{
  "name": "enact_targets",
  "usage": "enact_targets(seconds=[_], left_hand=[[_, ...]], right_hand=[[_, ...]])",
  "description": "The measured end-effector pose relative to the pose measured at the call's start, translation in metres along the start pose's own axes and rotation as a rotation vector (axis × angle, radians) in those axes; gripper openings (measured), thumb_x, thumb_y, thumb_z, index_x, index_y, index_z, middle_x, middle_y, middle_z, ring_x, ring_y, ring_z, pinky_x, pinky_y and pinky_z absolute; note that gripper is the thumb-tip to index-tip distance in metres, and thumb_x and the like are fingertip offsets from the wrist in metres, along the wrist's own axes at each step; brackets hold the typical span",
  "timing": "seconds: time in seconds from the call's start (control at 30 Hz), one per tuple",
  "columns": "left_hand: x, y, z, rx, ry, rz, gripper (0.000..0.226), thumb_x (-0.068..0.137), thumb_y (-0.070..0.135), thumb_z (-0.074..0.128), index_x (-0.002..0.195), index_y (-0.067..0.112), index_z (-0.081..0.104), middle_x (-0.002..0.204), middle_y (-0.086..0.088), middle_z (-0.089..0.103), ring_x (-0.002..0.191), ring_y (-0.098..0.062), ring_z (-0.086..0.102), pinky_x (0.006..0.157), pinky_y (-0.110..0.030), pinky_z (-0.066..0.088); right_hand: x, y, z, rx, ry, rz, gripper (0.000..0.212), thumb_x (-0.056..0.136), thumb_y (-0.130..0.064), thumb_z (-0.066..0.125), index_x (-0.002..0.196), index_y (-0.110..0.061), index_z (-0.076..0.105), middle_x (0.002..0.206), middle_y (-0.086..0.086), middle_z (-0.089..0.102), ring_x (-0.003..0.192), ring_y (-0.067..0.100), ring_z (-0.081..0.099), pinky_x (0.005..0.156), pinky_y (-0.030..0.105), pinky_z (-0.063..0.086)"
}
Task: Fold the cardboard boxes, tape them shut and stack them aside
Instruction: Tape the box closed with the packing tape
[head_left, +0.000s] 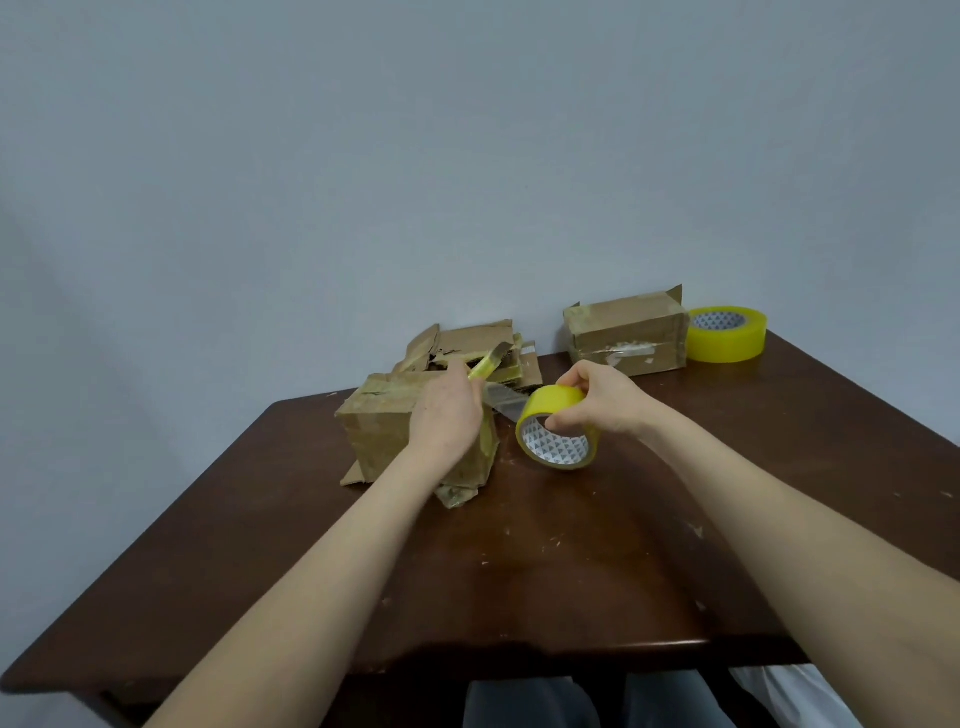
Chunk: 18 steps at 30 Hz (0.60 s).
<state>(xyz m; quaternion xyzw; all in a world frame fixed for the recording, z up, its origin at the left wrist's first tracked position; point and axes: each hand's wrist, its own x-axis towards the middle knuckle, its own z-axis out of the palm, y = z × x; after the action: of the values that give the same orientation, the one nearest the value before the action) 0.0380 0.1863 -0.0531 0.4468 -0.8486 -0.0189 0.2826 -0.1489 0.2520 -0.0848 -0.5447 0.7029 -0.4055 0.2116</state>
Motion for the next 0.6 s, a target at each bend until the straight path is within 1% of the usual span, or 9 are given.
enact_targets(seconds=[0.1,0.2,0.3,0.37,0.47,0.53,0.6], left_hand=[[0.0,-0.008,0.015,0.013,0.011,0.003,0.027,0.101,0.029,0.039,0.108,0.006,0.05,0.079,-0.008,0.058,0.067,-0.025,0.053,0.055,-0.034,0.038],[-0.002,-0.017,0.019,-0.008,0.03,0.036,0.027,0.101,0.028,0.04,0.115,0.008,0.052,0.082,-0.008,0.061,0.068,-0.023,0.054,0.054,-0.034,0.039],[-0.003,-0.022,0.019,-0.043,0.037,0.063,0.03,0.101,0.026,0.041,0.123,0.01,0.052,0.082,-0.008,0.061,0.068,-0.023,0.054,0.055,-0.034,0.04],[-0.004,-0.023,0.019,-0.062,0.05,0.07,0.03,0.1,0.026,0.042,0.124,0.01,0.053,0.081,-0.008,0.061,0.068,-0.023,0.055,0.056,-0.035,0.04],[-0.007,-0.02,0.019,-0.086,0.066,0.077,0.03,0.1,0.024,0.043,0.125,0.011,0.054,0.077,-0.006,0.061,0.066,-0.023,0.055,0.055,-0.035,0.041],[-0.007,-0.018,0.02,-0.083,0.069,0.082,0.029,0.1,0.022,0.043,0.125,0.012,0.054,0.078,-0.004,0.06,0.066,-0.022,0.055,0.056,-0.034,0.041],[-0.007,-0.018,0.021,-0.067,0.071,0.091,0.028,0.1,0.022,0.043,0.123,0.011,0.055,0.08,-0.003,0.06,0.068,-0.022,0.054,0.057,-0.032,0.038]], right_hand=[[-0.001,0.008,0.001,0.004,-0.039,-0.002,0.056,0.062,-0.028,0.087,0.106,-0.016,0.054,0.106,0.005,0.061,0.094,0.02,0.061,0.078,0.034,0.05],[-0.002,0.011,0.002,0.005,-0.073,-0.015,0.055,0.064,-0.029,0.086,0.107,-0.018,0.054,0.106,0.003,0.06,0.094,0.019,0.058,0.077,0.032,0.048],[-0.002,0.008,0.002,-0.021,-0.176,-0.041,0.066,0.069,-0.029,0.084,0.126,-0.024,0.051,0.115,-0.005,0.053,0.106,0.016,0.053,0.085,0.029,0.044],[-0.003,0.007,0.002,-0.024,-0.226,-0.04,0.069,0.071,-0.031,0.083,0.132,-0.024,0.05,0.119,-0.004,0.053,0.11,0.017,0.053,0.086,0.028,0.044],[-0.004,0.008,0.001,0.012,-0.225,-0.012,0.062,0.077,-0.044,0.075,0.131,-0.023,0.054,0.118,-0.004,0.057,0.109,0.016,0.056,0.086,0.027,0.045],[-0.004,0.005,0.004,0.007,-0.206,0.004,0.053,0.082,-0.053,0.066,0.126,-0.025,0.058,0.115,-0.004,0.06,0.106,0.015,0.058,0.089,0.029,0.047],[-0.002,0.002,0.01,-0.012,-0.175,0.016,0.049,0.083,-0.058,0.061,0.12,-0.025,0.062,0.114,-0.004,0.062,0.104,0.015,0.058,0.09,0.032,0.048]])
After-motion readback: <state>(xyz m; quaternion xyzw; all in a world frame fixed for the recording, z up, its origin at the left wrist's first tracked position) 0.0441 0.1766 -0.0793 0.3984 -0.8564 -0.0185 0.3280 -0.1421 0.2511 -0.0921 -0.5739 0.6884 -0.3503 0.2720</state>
